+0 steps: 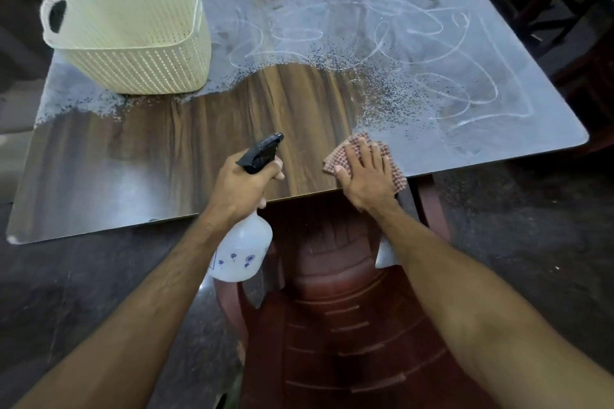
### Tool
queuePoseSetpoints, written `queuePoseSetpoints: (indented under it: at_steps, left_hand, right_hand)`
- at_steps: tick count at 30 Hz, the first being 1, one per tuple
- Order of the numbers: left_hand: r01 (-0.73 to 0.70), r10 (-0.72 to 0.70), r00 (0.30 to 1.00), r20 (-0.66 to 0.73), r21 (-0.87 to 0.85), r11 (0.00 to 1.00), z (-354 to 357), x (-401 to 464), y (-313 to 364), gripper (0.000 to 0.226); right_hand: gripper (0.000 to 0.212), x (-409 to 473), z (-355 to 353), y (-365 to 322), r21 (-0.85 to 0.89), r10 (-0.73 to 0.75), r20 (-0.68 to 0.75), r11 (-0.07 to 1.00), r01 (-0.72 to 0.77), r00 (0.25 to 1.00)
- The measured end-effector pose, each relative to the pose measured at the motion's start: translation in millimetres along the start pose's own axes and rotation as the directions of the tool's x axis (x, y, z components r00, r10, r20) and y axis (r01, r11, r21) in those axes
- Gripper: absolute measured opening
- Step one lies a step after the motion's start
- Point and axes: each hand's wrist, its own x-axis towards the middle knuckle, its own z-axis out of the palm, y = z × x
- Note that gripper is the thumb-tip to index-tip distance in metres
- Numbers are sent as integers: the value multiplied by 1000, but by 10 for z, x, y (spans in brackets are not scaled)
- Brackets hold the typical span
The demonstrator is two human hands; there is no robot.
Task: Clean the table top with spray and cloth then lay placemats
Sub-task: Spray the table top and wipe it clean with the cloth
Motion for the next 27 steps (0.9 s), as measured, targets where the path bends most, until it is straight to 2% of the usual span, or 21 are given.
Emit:
queuePoseSetpoints:
  at_steps: [3,6,11,14,17,21,24,27]
  left_hand:
    - [16,-17,999,-28,-8,1000,-14,-44,-24,9]
    - [11,-11,999,-47,-1,1000,-33,-17,-103,10]
    - [31,-31,999,-22,23,999,51,80,-155,9]
    - [24,-24,1000,1,-4,1000,132,152,-72,7]
    - [29,-29,1000,6,-37,999,172,227,-21,8]
    - [55,-54,998,7,-38,998,189,285,-48,10]
    - [64,-64,998,-7,-50,997,203,310,-67,9]
    - [74,-75,997,-25,-60,995,229,373,-71,8]
  right_hand:
    - [65,220,-109,192,11,51,2,999,-51,999]
    - [68,373,-119,98,-24,67,-6,997,-67,998]
    - [68,-24,96,-235,-57,-202,-4,978,201,979]
    - [66,-270,147,-78,-69,-264,-3,962,263,965]
    - [68,-191,20,308,-77,-212,29,974,214,977]
    - [64,167,-200,698,-70,-34,19,997,36,999]
    - [66,530,-283,627,-23,40,12,999,-40,999]
    - [69,817,-276,379,-41,2,17,999,-2,1000]
